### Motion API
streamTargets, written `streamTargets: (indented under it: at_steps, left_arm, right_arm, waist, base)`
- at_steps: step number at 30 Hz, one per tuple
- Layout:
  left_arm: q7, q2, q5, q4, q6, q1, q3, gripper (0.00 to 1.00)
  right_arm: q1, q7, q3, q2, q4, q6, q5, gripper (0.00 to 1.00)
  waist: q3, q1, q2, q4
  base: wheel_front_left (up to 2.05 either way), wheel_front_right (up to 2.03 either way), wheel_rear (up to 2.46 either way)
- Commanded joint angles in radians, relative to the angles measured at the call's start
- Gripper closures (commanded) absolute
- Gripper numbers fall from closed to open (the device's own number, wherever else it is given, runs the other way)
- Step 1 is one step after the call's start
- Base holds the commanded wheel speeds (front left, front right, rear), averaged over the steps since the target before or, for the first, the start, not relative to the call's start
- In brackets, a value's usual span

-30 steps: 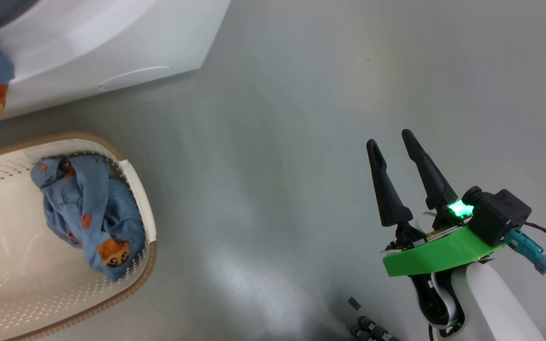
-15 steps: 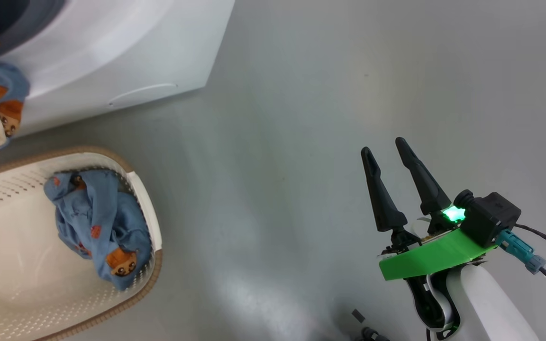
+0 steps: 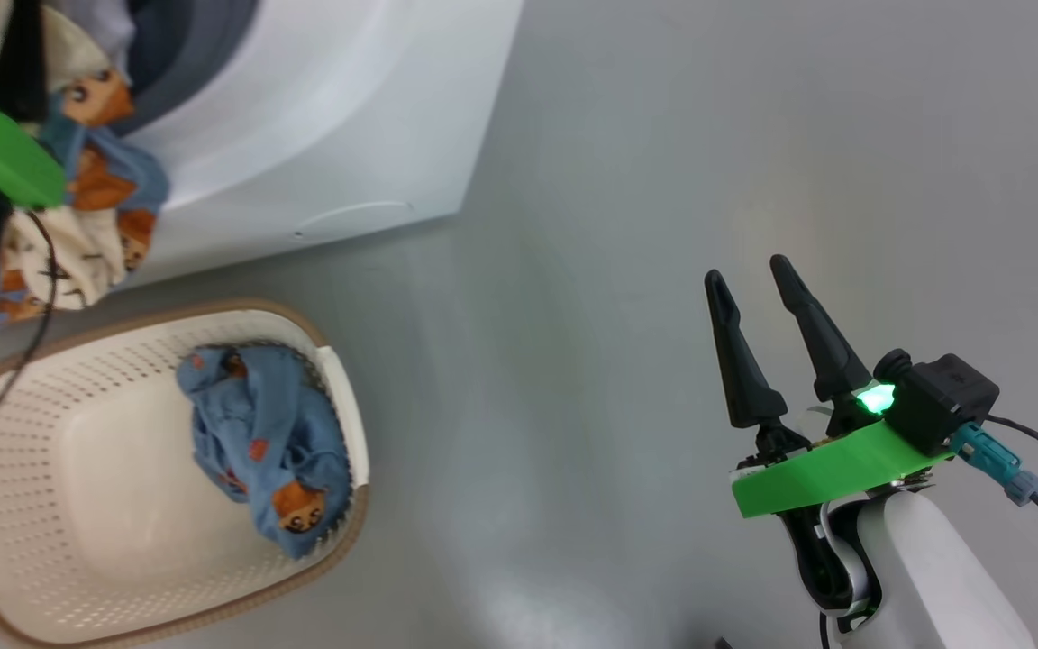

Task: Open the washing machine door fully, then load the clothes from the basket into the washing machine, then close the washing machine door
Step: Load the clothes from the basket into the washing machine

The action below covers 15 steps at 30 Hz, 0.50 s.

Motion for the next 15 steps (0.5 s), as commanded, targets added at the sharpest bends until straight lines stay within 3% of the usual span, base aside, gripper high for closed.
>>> streamTargets:
  at_steps: [1, 15]
  left_arm:
    - [-0.012, 0.039, -0.003, -0.049, 0.001, 0.026, 0.028, 0.0]
    - [-0.013, -0.016, 0.103, -0.293, 0.029, 0.321, 0.189, 0.0]
  right_arm:
    - [-0.001, -0.008, 0.011, -0.007, -0.009, 0.008, -0.011, 0.0]
    - [0.027, -0.008, -0.032, -0.009, 0.046, 0.008, -0.038, 0.0]
  waist:
    - [-0.056, 0.0001, 0.0, 0.052]
    - [-0.214, 0.0001, 0.0, 0.155]
  base:
    - [0.0, 0.0, 0.0]
    - [0.0, 0.0, 0.0]
